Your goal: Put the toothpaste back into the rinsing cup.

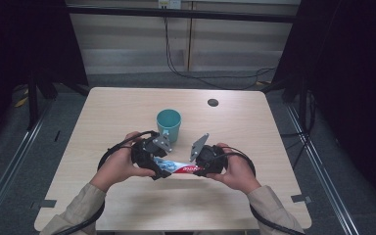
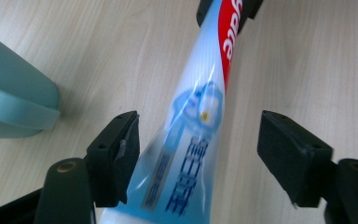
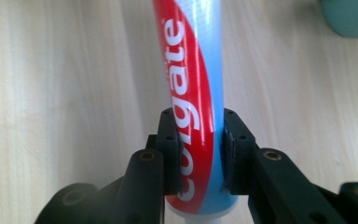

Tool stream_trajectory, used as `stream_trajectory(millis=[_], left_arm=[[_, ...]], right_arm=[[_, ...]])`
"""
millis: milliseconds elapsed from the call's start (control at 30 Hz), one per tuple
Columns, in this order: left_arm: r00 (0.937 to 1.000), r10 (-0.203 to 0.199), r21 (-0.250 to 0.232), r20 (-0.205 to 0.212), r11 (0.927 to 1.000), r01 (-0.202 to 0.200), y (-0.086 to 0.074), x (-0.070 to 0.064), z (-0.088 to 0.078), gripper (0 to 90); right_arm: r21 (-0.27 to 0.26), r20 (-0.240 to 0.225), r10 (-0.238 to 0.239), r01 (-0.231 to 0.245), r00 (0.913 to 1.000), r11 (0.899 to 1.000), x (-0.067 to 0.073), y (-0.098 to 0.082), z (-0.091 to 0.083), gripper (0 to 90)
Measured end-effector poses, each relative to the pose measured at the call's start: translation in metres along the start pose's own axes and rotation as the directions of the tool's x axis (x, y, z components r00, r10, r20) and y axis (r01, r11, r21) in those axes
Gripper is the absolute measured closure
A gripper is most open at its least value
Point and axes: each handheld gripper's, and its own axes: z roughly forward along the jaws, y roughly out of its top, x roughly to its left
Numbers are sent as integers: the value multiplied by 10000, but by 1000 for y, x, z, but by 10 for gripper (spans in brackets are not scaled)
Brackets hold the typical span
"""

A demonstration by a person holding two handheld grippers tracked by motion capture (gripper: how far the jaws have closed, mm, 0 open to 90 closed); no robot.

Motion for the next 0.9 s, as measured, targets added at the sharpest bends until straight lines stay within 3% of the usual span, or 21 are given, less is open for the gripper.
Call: stream_trajectory(millis=[300, 400, 500, 600, 633, 767, 900], left_arm=[[9981, -571, -372, -242, 9977, 562, -13, 7, -6, 263], [9971, -694, -737, -318, 9950, 669, -21, 9, -7, 253], [9926, -1164, -745, -341, 9907, 1136, -29, 11, -5, 246], [9909, -1299, -860, -341, 9882, 1266, -33, 13, -4, 239], [9858, -1664, -1112, -206, 9803, 1631, -39, 13, 0, 234], [9814, -1920, -1239, -20, 9739, 1903, -47, 14, 5, 232], [9703, -2394, -1830, 335, 9530, 2414, -56, 12, 14, 233]], right_arm=[[75, 368, 623, -626, 9974, 9980, -8, -22, -16, 729], [-9, 502, 837, -837, 9952, 9965, -11, -29, -22, 732], [-60, 725, 962, -960, 9927, 9954, -11, -33, -27, 735], [-194, 659, 1085, -1075, 9919, 9940, -12, -35, -29, 735], [-399, 721, 1062, -1035, 9917, 9938, -13, -36, -33, 736], [-623, 908, 1083, -1029, 9900, 9927, -11, -36, -40, 736], [-758, 958, 1176, -1105, 9884, 9910, -11, -36, -44, 736]])
